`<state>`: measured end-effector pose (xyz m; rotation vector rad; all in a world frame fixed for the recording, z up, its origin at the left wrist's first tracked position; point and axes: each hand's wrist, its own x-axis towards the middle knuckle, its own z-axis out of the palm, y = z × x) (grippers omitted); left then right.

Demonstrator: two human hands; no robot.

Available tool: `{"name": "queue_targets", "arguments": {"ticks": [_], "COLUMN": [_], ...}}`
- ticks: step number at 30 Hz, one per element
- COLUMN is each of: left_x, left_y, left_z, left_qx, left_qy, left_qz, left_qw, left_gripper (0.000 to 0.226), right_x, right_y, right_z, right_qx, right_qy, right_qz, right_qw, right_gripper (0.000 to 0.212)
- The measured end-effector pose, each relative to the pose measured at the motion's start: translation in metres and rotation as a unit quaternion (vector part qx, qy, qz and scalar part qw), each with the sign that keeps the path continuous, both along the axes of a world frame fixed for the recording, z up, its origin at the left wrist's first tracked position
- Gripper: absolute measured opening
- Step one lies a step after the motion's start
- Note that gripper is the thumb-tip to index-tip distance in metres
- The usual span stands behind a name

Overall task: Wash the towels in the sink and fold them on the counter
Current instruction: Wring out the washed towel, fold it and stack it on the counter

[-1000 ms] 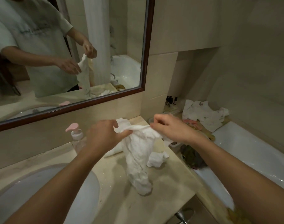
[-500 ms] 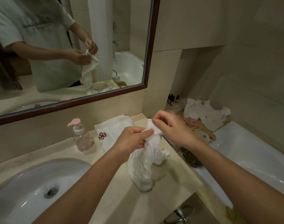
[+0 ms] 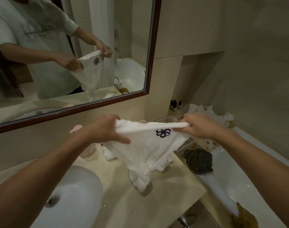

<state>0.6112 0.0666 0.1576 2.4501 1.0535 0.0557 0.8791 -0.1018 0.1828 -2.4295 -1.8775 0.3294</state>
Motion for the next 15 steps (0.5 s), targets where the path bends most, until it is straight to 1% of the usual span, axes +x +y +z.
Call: {"name": "queue_targets", "arguments": {"ticks": [1,2,3,4,5,6,7,8,9,10,11,12,13,14,15], "left_x": [0.005,0.011,0.014,0.015,0.013,0.011,0.008,0.004,0.002,0.002,0.003,0.004,0.003,0.001,-0.002], "left_y": [-0.002,-0.001,0.001,0.006,0.013,0.021,0.028,0.029,0.026,0.023,0.021,0.019,0.018,0.018,0.02], "left_z": [-0.003,-0.006,-0.009,-0.012,-0.014,-0.016,-0.015,-0.011,-0.005,0.001,0.008,0.017,0.027,0.038,0.047], "left_qx": [0.086,0.152,0.191,0.195,0.158,0.094,0.009,-0.082,-0.152,-0.203,-0.245,-0.272,-0.283,-0.261,-0.211], "left_qy": [0.076,0.121,0.126,0.104,0.055,-0.019,-0.113,-0.209,-0.278,-0.327,-0.363,-0.383,-0.384,-0.368,-0.335], "left_qz": [-0.008,-0.009,0.0,0.013,0.022,0.026,0.031,0.033,0.032,0.028,0.025,0.019,0.0,-0.031,-0.062], "left_qw": [0.993,0.981,0.974,0.975,0.986,0.995,0.993,0.974,0.948,0.923,0.898,0.883,0.879,0.892,0.916], "left_gripper": [0.058,0.053,0.046,0.038,0.031,0.026,0.021,0.018,0.019,0.022,0.021,0.017,0.017,0.029,0.046], "right_x": [-0.002,-0.006,-0.008,-0.012,-0.014,-0.015,-0.012,-0.01,-0.007,-0.005,-0.003,-0.003,-0.004,-0.004,-0.006], "right_y": [0.003,0.005,0.007,0.007,0.006,0.005,0.004,0.003,0.003,0.004,0.005,0.005,0.006,0.006,0.005], "right_z": [0.001,0.002,0.002,0.004,0.006,0.01,0.012,0.015,0.014,0.014,0.012,0.012,0.014,0.016,0.018], "right_qx": [0.017,0.036,0.06,0.087,0.115,0.137,0.142,0.124,0.096,0.068,0.048,0.032,0.014,-0.014,-0.048], "right_qy": [0.012,0.035,0.075,0.134,0.199,0.25,0.276,0.275,0.253,0.221,0.194,0.185,0.181,0.168,0.136], "right_qz": [0.008,0.019,0.026,0.026,0.017,0.008,0.004,0.01,0.023,0.039,0.051,0.063,0.074,0.084,0.093], "right_qw": [1.0,0.999,0.995,0.987,0.973,0.958,0.951,0.953,0.962,0.972,0.979,0.98,0.981,0.982,0.985], "right_gripper": [0.028,0.029,0.028,0.028,0.026,0.025,0.023,0.022,0.023,0.023,0.021,0.023,0.03,0.038,0.043]}}
